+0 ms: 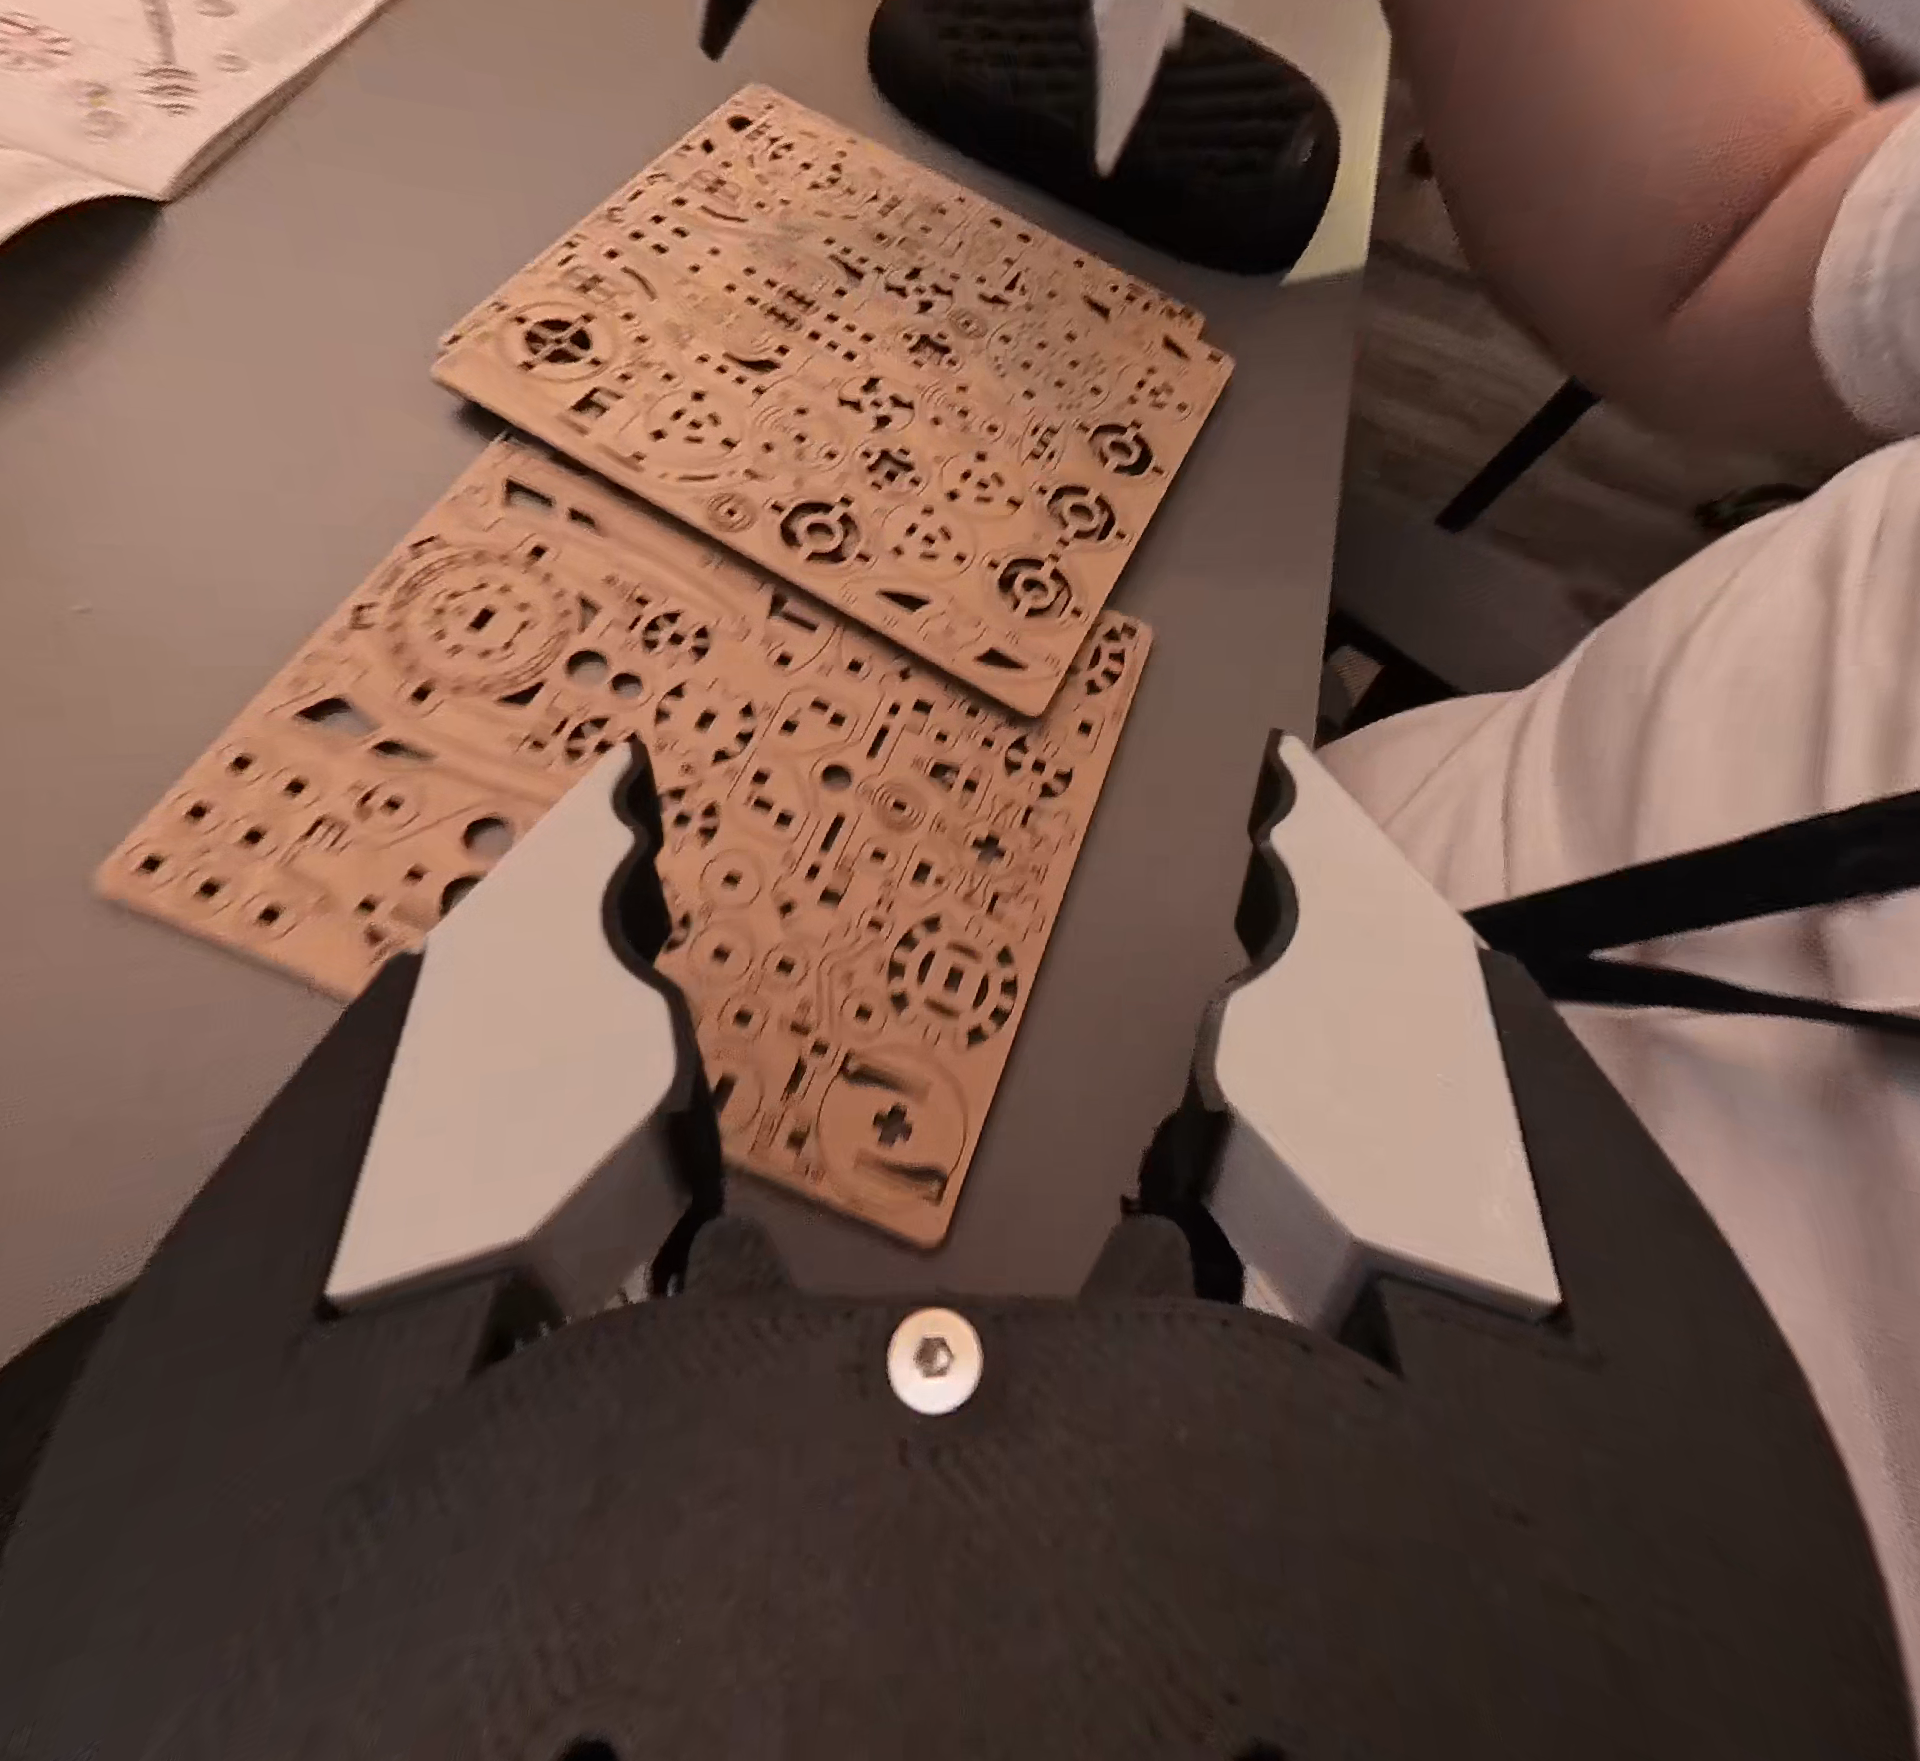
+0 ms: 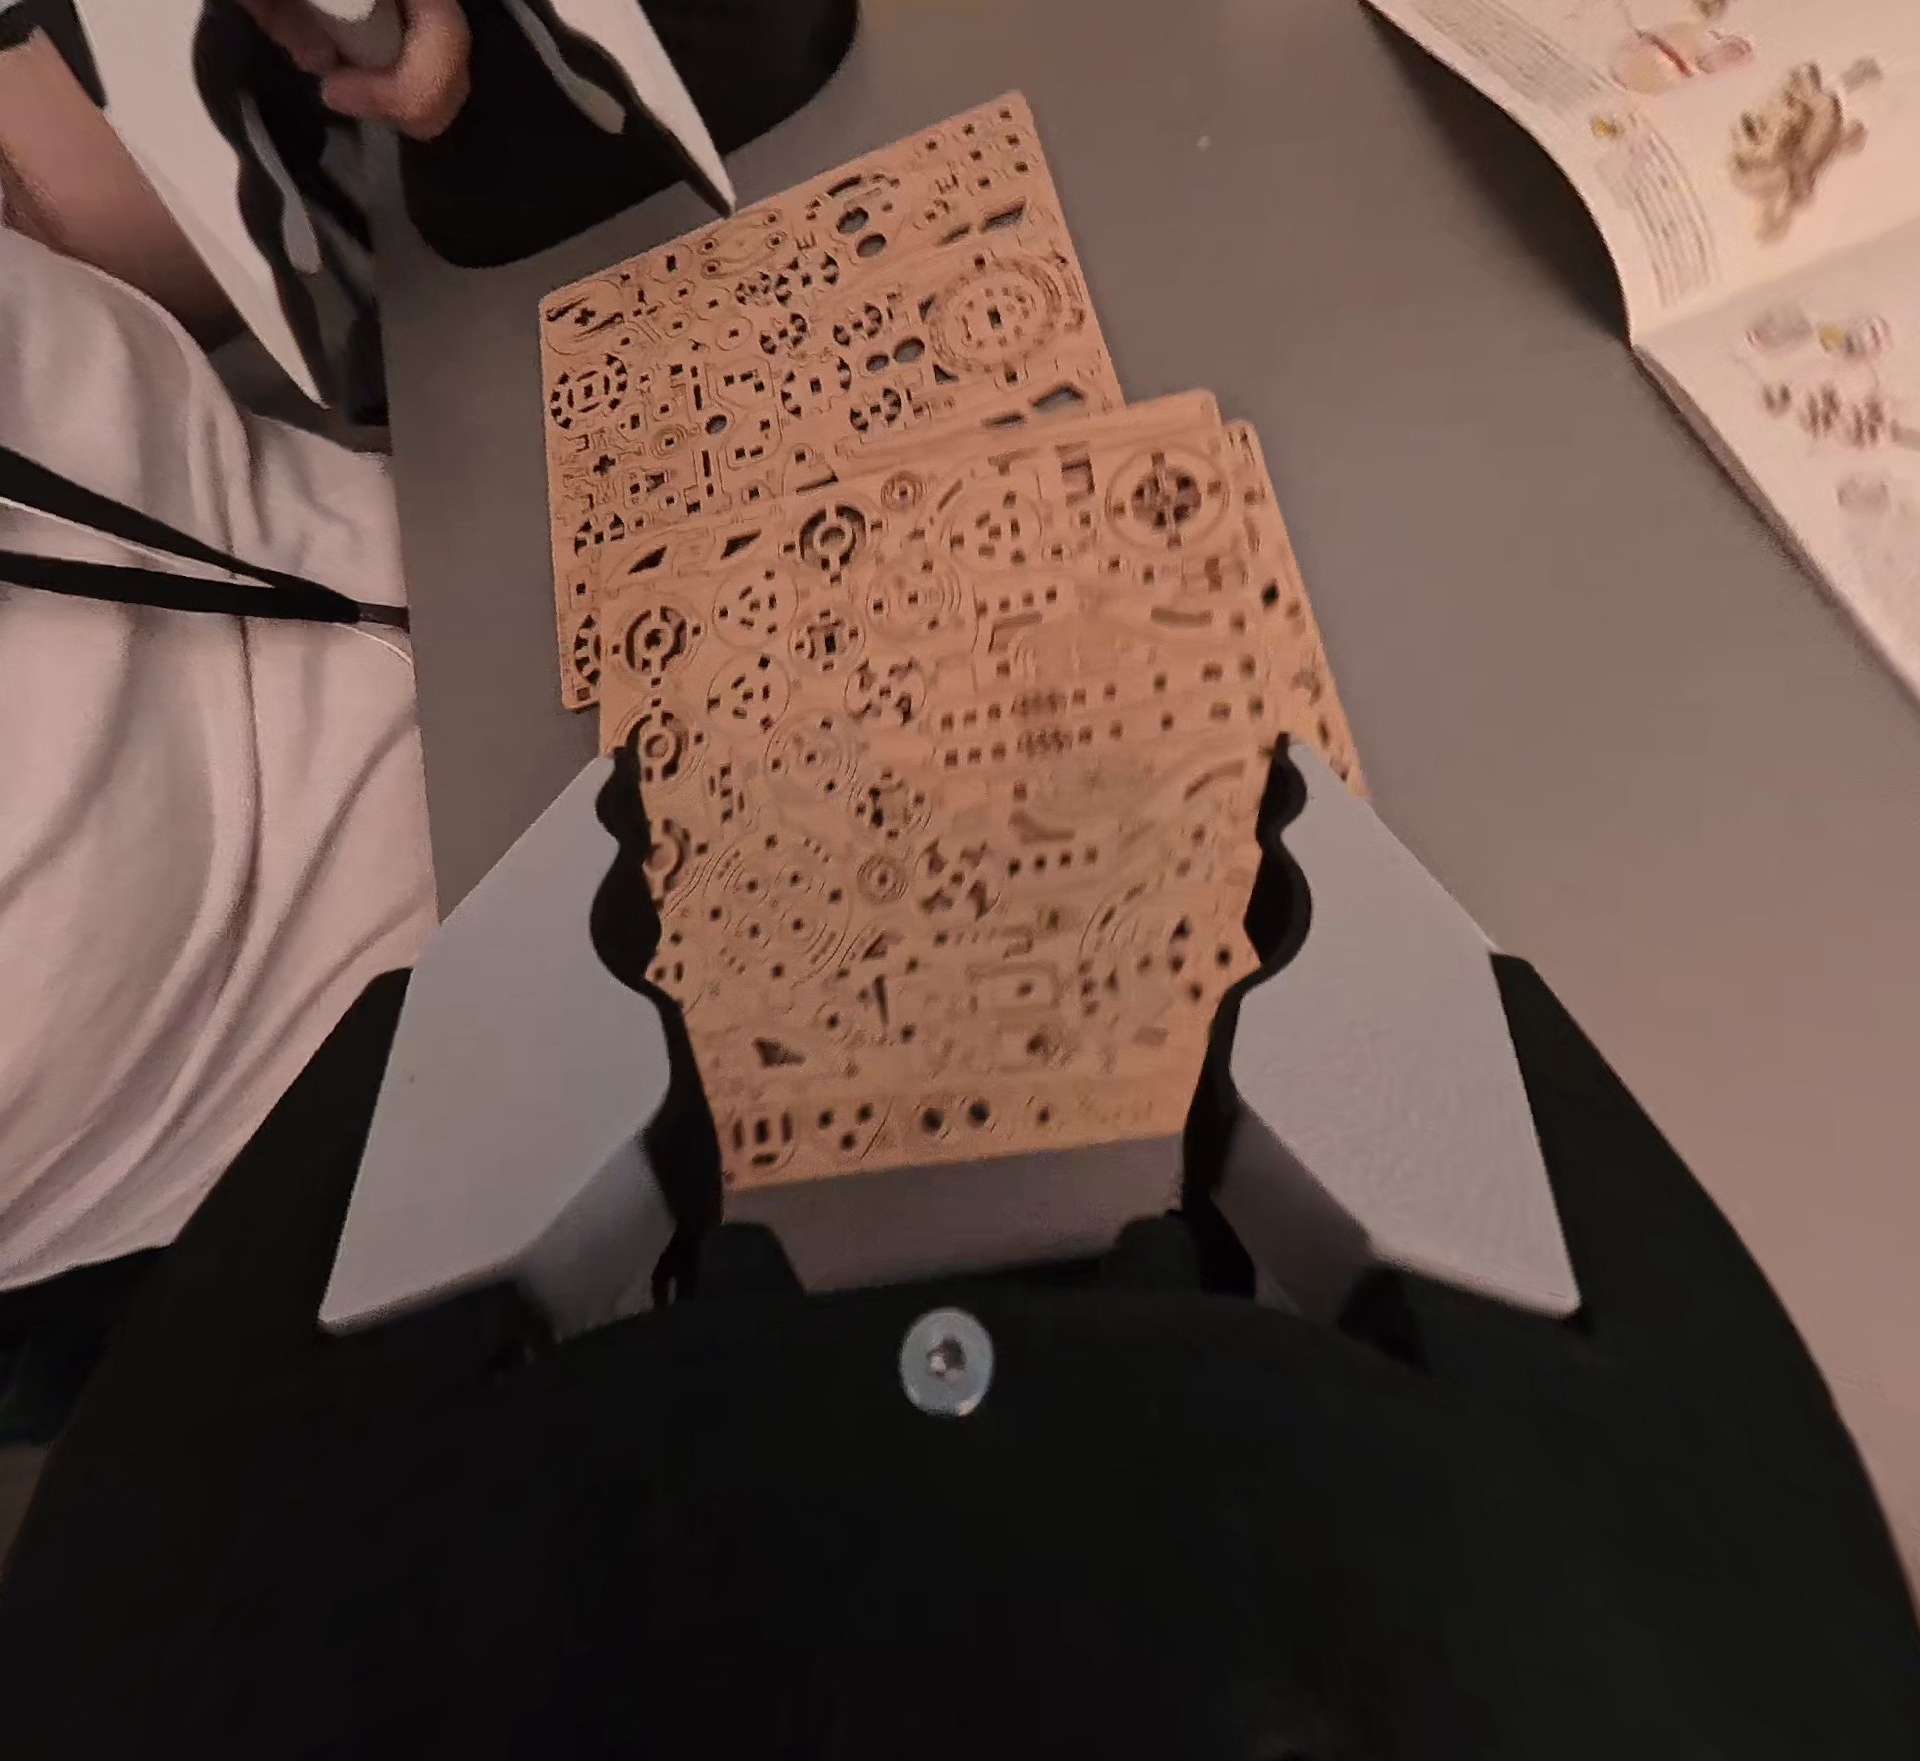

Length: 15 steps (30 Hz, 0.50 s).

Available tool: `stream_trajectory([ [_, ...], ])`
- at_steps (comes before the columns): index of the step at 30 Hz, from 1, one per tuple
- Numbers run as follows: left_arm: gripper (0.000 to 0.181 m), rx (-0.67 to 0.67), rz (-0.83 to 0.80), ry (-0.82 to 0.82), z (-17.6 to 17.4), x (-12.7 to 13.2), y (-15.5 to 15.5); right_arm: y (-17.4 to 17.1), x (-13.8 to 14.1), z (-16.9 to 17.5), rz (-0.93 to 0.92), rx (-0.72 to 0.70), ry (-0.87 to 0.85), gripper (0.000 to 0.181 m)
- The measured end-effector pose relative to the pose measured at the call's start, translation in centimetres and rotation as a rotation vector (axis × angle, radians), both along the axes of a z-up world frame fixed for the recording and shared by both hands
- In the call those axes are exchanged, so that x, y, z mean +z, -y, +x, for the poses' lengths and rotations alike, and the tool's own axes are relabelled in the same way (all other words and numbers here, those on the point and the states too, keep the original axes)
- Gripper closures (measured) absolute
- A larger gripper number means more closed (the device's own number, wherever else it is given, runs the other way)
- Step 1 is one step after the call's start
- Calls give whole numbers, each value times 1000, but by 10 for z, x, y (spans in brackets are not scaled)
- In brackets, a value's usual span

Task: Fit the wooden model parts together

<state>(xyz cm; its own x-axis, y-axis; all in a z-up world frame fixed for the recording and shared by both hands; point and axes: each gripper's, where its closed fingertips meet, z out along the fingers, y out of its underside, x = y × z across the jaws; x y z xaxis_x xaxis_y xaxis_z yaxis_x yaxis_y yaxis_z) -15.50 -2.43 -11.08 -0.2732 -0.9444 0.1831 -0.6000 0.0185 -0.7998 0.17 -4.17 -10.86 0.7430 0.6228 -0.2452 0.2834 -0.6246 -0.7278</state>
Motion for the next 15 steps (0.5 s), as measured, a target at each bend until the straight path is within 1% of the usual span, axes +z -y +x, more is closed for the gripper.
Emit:
stream_trajectory([
  [3,69,-21,-52,-24,18,-6,11,27,-10,5,-11,-106,34,64],
  [7,69,-26,-5,-58,34,-20,14,51,-13,0,43,-174,64,64],
  [10,70,-27,-40,-74,43,-23,20,62,-14,-7,33,-222,12,63],
  [15,71,-29,-74,-112,51,-29,27,68,-29,-1,-7,-290,11,63],
])
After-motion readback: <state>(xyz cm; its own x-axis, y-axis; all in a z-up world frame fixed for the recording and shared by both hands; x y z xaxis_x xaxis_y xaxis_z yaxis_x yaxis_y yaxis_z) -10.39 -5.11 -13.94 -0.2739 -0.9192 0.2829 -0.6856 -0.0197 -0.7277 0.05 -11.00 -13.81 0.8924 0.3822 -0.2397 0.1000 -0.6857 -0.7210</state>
